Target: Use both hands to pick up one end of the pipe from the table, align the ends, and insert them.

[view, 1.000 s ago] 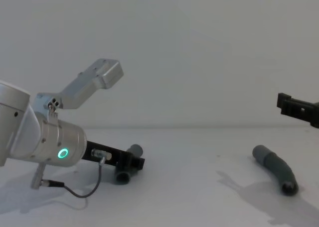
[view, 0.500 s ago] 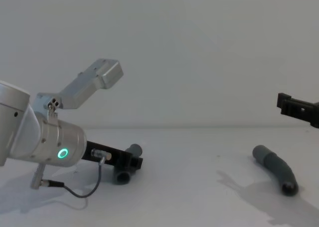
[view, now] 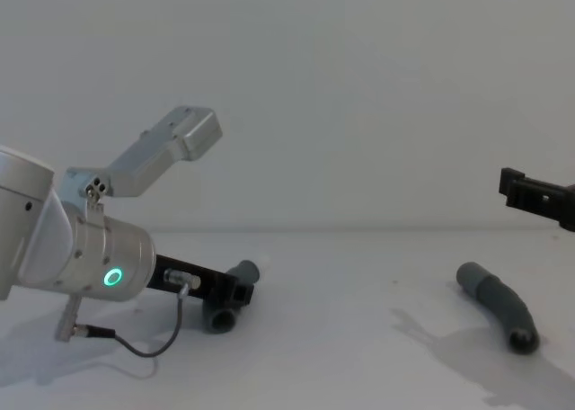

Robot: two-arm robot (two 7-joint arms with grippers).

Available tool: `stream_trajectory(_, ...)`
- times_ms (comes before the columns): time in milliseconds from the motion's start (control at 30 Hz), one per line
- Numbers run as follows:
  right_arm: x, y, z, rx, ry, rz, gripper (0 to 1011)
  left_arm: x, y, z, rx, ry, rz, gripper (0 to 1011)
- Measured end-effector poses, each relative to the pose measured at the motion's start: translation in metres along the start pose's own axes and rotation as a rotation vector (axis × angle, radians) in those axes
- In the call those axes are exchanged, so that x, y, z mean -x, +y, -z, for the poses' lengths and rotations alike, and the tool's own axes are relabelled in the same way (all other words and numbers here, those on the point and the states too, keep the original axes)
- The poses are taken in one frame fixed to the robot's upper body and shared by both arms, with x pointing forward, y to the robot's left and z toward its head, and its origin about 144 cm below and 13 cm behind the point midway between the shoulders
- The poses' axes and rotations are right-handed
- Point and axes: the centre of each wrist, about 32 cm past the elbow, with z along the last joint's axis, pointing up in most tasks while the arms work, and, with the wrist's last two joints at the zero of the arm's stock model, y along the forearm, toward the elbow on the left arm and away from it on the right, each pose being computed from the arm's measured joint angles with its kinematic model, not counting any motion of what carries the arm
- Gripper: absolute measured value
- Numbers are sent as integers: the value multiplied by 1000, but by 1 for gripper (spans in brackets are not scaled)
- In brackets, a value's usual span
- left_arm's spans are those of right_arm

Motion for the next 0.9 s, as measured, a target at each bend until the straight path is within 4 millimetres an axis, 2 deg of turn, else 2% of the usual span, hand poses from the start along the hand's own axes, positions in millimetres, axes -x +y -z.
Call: stream_trajectory(900, 0, 0, 0, 0, 0, 0, 1005, 0, 0, 0, 3, 0, 2, 339)
